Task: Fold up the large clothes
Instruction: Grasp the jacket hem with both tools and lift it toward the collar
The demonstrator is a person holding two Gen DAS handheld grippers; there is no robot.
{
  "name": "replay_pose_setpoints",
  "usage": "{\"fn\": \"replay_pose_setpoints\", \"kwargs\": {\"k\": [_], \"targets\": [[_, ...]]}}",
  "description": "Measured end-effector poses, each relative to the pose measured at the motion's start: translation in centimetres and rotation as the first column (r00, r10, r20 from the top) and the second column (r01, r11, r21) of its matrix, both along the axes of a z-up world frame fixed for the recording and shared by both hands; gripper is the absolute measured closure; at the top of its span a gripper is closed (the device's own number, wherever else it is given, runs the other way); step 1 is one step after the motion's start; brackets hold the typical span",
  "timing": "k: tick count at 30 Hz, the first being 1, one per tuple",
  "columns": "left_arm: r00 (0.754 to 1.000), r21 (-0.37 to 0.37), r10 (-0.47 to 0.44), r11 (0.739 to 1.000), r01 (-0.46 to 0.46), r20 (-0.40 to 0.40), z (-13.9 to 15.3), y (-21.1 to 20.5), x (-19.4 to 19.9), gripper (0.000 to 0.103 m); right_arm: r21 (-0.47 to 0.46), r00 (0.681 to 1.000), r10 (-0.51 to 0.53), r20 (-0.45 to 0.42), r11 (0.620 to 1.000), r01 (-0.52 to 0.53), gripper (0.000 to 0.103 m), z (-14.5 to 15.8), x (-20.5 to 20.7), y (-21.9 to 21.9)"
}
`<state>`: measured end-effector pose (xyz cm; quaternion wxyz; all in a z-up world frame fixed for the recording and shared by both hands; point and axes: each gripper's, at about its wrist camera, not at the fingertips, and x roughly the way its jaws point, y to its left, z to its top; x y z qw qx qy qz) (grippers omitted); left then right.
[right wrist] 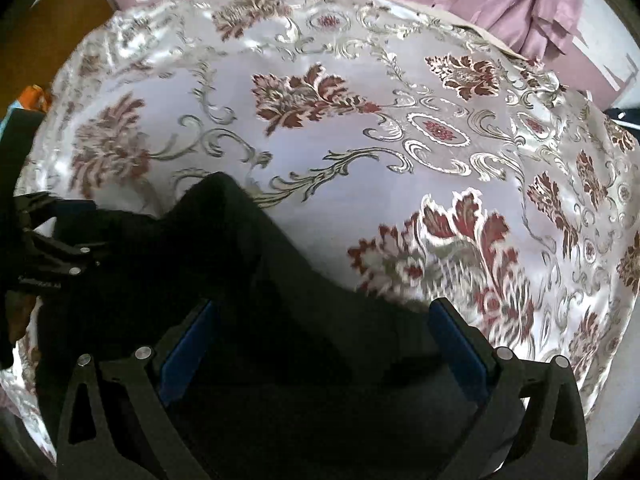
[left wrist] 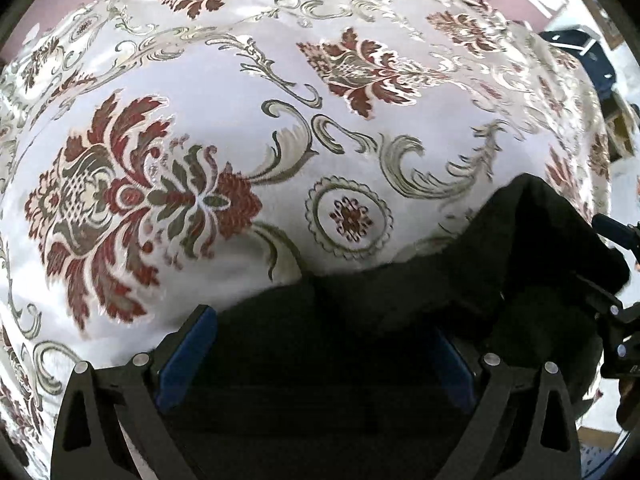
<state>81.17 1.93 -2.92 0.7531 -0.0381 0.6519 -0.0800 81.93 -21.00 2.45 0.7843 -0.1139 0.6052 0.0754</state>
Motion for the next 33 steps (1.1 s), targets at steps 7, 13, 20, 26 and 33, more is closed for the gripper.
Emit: {"fn": "replay_pose_setpoints", "kwargs": {"k": [7, 13, 20, 26, 33], "targets": [[0.992, -0.096, 0.091, 0.992, -0.083, 0.086, 0.7, 1.3, 0.1, 0.005, 0.058, 0.994, -0.09, 0.066, 0.995, 0.086, 0.048, 1.2, -0.5, -1.3], [0.979, -0.332, 0.197, 0.928, -0.171, 0.045, 0.4, 4.3, -0.4, 0.045, 0.138, 0.987, -0.048, 0.151, 0.99, 0.027, 0.082, 2.8, -2.7, -2.7], [0.996, -0.314, 0.085, 0.946, -0.076, 0.015, -1.2, 2.2, -1.5, 0.058, 0.153, 0.982, -0.026, 0.189, 0.988, -0.003, 0.09, 3.0, -4.6, -3.0], [0.996, -0.298, 0.067, 0.953, -0.048, 0.052, -0.4, 1.7, -2.7, 0.094, 0.186, 0.978, -0.036, 0.203, 0.982, -0.002, 0.093, 3.5, -6.0, -3.4], [0.988, -0.321, 0.064, 0.947, -0.017, 0.137, 2.1, 3.0, -6.4, 0.096, 0.196, 0.973, -0.042, 0.228, 0.981, -0.003, 0.095, 3.6, -8.7, -5.0]]}}
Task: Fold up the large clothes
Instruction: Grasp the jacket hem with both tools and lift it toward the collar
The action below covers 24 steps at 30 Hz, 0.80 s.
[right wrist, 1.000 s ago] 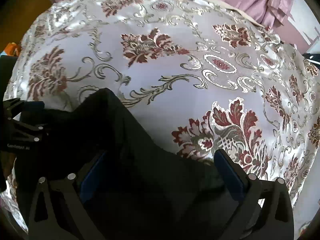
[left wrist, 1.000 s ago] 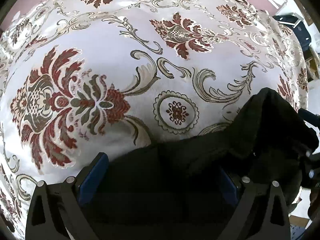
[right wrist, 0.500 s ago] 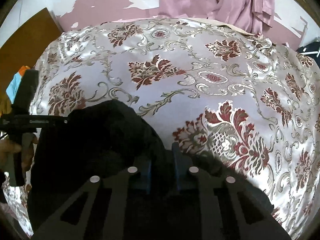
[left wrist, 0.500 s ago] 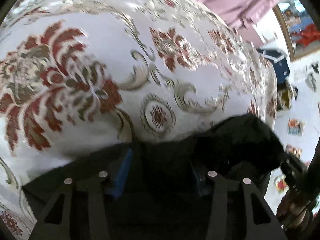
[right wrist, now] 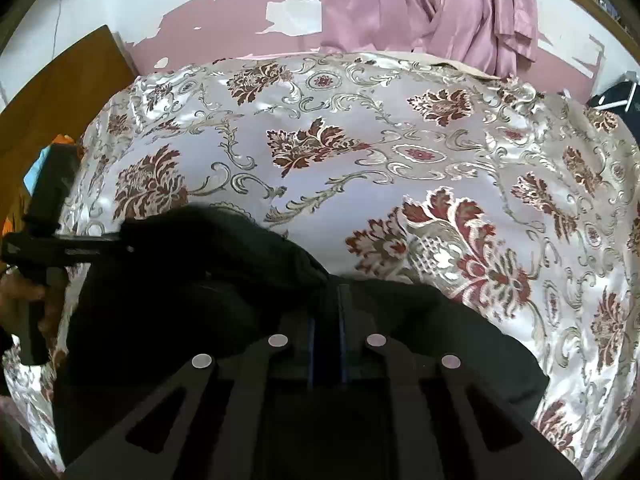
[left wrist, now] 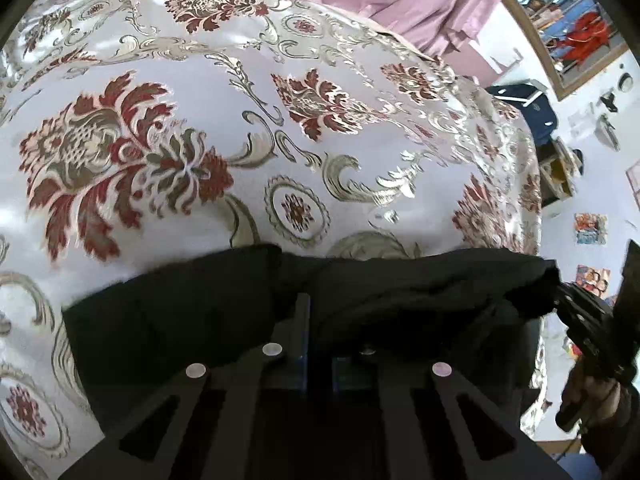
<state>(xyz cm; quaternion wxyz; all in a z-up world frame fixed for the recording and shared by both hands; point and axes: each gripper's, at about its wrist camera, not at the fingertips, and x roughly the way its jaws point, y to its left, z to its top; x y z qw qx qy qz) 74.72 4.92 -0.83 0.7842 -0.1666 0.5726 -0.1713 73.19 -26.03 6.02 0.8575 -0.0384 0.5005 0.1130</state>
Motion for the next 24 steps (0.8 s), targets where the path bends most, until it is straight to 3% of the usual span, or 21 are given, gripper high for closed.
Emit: {"fn": "replay_pose_setpoints", "kwargs": {"k": [7, 16, 22, 24], "targets": [[0.998, 0.006, -0.023, 1.0, 0.023, -0.053, -2.4, -0.2, -2.2, 0.096, -0.051, 0.996, 0.046, -0.074, 0.997, -0.049, 0.095, -2.5, -2.7, -0.4], [0.999, 0.016, -0.025, 1.0, 0.025, -0.037, -5.0, -0.8, -3.5, 0.096, -0.107, 0.988, 0.081, -0.13, 0.99, -0.095, 0.095, -5.6, -3.2, -0.1], [0.996, 0.07, -0.07, 0.995, 0.067, 0.046, -1.9, -0.8, -4.2, 0.093, -0.009, 0.99, 0.067, -0.128, 0.998, -0.069, 0.091, -4.2, -3.5, -1.1], [0.992, 0.104, -0.104, 0.99, 0.097, 0.067, -0.5, -0.9, -4.3, 0.093, -0.018, 0.987, 0.085, -0.133, 0.996, -0.088, 0.076, -3.8, -3.8, -1.4]]}}
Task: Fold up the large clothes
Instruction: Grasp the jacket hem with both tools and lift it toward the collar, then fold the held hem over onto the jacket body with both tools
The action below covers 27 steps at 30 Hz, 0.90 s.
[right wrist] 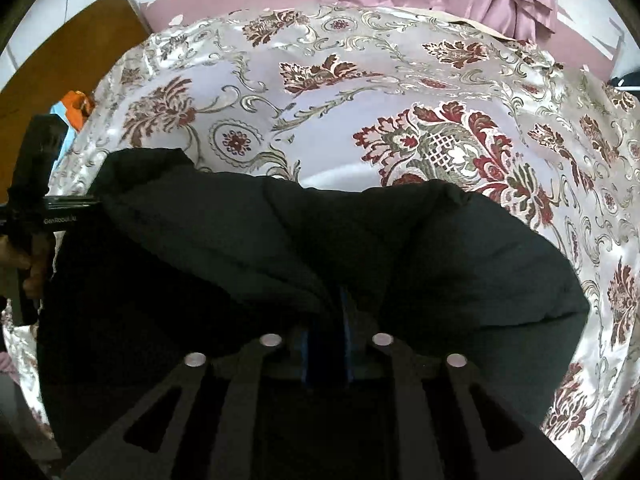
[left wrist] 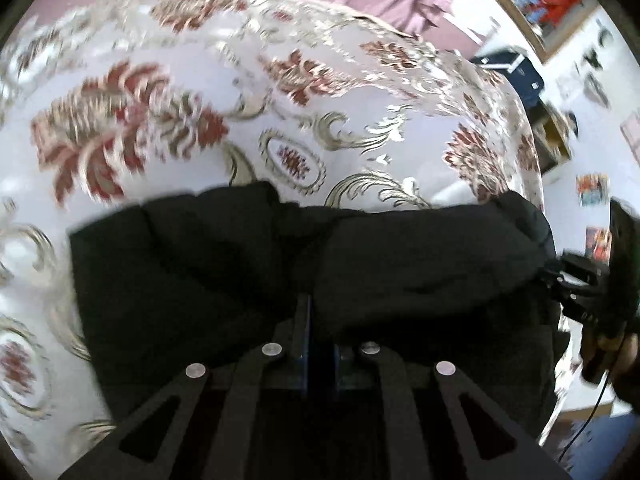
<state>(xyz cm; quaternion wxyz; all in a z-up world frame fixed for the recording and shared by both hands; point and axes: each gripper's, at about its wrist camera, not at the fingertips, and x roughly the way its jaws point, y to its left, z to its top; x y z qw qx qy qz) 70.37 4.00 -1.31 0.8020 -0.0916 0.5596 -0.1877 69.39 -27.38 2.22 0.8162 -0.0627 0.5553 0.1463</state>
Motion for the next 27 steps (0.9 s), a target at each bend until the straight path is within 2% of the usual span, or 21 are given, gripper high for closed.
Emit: {"fn": "replay_pose_setpoints", "kwargs": {"k": [1, 2, 3, 7, 9, 11, 16, 18, 21, 22, 24, 27], "targets": [[1.0, 0.007, -0.005, 1.0, 0.005, 0.003, 0.4, 0.1, 0.0, 0.093, -0.014, 1.0, 0.021, -0.001, 1.0, -0.021, 0.071, 0.2, -0.1, -0.1], [1.0, 0.01, -0.005, 1.0, 0.005, 0.002, 0.9, 0.3, 0.1, 0.093, -0.028, 0.999, 0.039, 0.001, 0.999, -0.039, 0.061, 0.5, -0.1, -0.1], [1.0, 0.006, 0.002, 1.0, -0.002, 0.001, 1.4, 0.5, 0.1, 0.093, -0.036, 0.998, 0.058, 0.007, 0.998, -0.058, 0.057, 1.0, 0.0, -0.3], [0.997, -0.044, 0.064, 0.997, -0.061, 0.054, 3.6, 1.8, 0.5, 0.093, 0.033, 0.997, 0.058, 0.056, 0.998, -0.06, 0.053, 4.1, 0.5, -1.7], [0.986, -0.034, 0.097, 0.995, -0.093, 0.134, 4.8, 1.7, 1.0, 0.093, 0.085, 0.995, 0.03, 0.097, 0.996, -0.039, 0.044, 5.7, 1.2, -2.4], [0.974, -0.027, 0.123, 0.992, -0.12, 0.189, 5.8, 1.0, 2.7, 0.093, 0.113, 0.992, -0.006, 0.125, 0.994, -0.008, 0.043, 6.4, 2.7, -2.7], [0.982, -0.068, 0.134, 0.99, -0.126, 0.133, 5.0, -1.9, 7.8, 0.093, 0.175, 0.99, -0.116, 0.085, 0.98, 0.1, 0.042, 4.4, 7.7, -2.0], [0.989, -0.104, 0.097, 0.991, -0.086, 0.107, 4.2, -3.0, 8.4, 0.093, 0.193, 0.99, -0.13, 0.059, 0.974, 0.117, 0.042, 3.3, 8.8, -1.2], [0.996, -0.121, -0.004, 0.993, 0.015, 0.088, 3.1, -4.7, 7.8, 0.093, 0.197, 0.996, -0.088, 0.012, 0.977, 0.084, 0.043, 1.8, 9.1, 0.6], [0.996, -0.136, -0.052, 0.989, 0.062, 0.076, 2.7, -5.2, 7.3, 0.093, 0.182, 0.999, -0.052, 0.012, 0.982, 0.049, 0.043, 1.5, 8.8, 1.3], [0.991, -0.157, -0.125, 0.979, 0.132, 0.056, 2.1, -5.8, 6.3, 0.093, 0.172, 1.0, 0.012, 0.006, 0.985, -0.013, 0.052, 1.3, 8.0, 2.3], [0.975, -0.172, -0.216, 0.96, 0.222, 0.052, 1.7, -6.4, 4.2, 0.093, 0.161, 0.993, 0.113, -0.04, 0.981, -0.105, 0.057, 0.6, 6.6, 3.3]]}}
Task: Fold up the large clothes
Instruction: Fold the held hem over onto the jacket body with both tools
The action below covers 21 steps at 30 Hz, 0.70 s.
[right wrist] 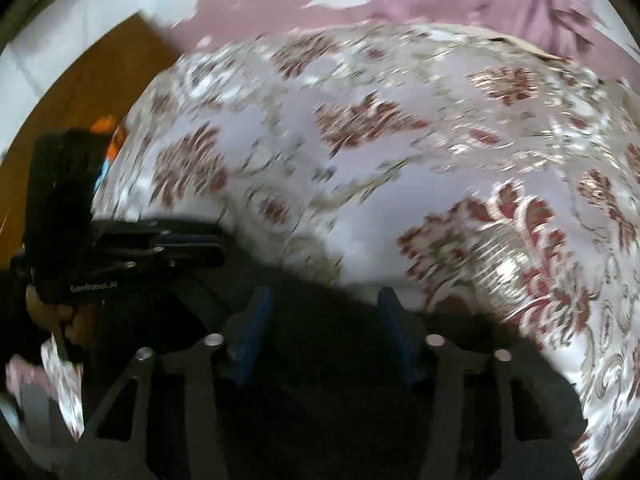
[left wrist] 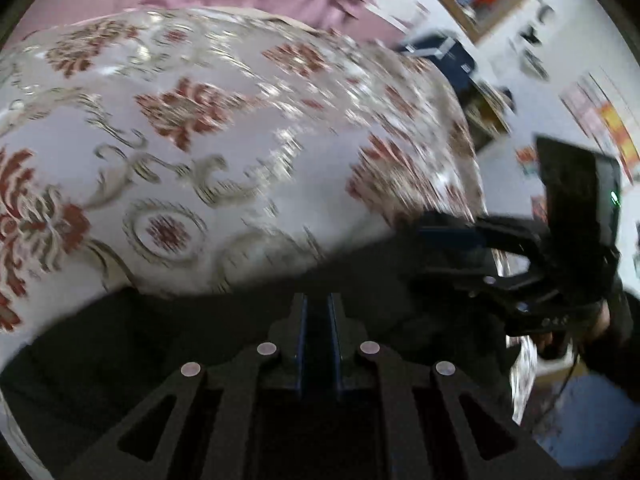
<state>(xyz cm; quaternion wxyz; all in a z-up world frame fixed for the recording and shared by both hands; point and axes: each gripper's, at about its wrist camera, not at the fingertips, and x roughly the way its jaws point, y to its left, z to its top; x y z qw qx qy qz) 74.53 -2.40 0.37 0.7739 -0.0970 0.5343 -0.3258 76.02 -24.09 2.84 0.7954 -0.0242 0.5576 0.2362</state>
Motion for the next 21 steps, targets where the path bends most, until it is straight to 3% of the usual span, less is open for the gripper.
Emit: {"fn": "replay_pose_setpoints", "kwargs": {"k": [4, 10, 16, 18, 21], "targets": [[0.996, 0.028, -0.093, 0.995, 0.094, -0.016, -0.9, -0.5, -2.7, 0.093, -0.095, 0.985, 0.162, -0.049, 0.981, -0.167, 0.057, -1.2, -2.6, 1.3], [0.991, 0.119, -0.107, 0.986, 0.116, -0.078, -2.8, -0.1, -2.8, 0.093, -0.137, 0.977, 0.188, -0.102, 0.97, -0.201, 0.057, -2.1, -3.5, 0.9], [0.983, 0.178, -0.139, 0.971, 0.159, -0.117, -4.1, -0.4, -2.4, 0.093, -0.217, 0.952, 0.268, -0.15, 0.93, -0.296, 0.057, -3.0, -4.4, 1.4], [0.983, 0.192, -0.14, 0.968, 0.161, -0.121, -4.4, -0.6, -2.3, 0.093, -0.197, 0.948, 0.266, -0.177, 0.934, -0.299, 0.056, -3.1, -4.1, 1.3], [0.982, 0.195, -0.137, 0.968, 0.16, -0.126, -4.9, -0.6, -2.2, 0.093, -0.044, 0.953, 0.186, -0.241, 0.978, -0.202, 0.054, -2.7, -2.8, -0.2]]}}
